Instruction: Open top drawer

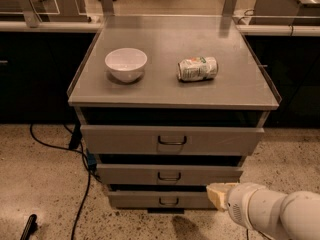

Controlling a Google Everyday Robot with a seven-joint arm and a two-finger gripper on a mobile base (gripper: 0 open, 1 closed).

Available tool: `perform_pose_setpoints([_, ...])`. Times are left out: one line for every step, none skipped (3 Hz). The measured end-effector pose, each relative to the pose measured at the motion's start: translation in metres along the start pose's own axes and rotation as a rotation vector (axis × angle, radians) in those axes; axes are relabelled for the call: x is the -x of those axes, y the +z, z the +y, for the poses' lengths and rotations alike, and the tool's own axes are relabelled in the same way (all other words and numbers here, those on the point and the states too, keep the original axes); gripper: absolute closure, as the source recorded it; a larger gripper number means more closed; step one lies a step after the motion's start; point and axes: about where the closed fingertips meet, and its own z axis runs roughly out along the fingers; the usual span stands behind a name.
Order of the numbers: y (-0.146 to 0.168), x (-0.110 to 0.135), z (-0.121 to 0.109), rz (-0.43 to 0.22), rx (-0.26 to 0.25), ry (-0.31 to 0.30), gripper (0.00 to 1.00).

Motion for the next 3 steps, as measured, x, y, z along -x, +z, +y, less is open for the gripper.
perform_pose_setpoints([0.015,0.018,-0.002,-0.077,-0.021,-0.006,1.00])
perform_pose_setpoints([0.033,0.043,-0.011,-0.138,-0.037,-0.009,1.00])
perform_pose_setpoints([0.047,0.074,-0.022,-0.187,-0.067,-0.035,1.00])
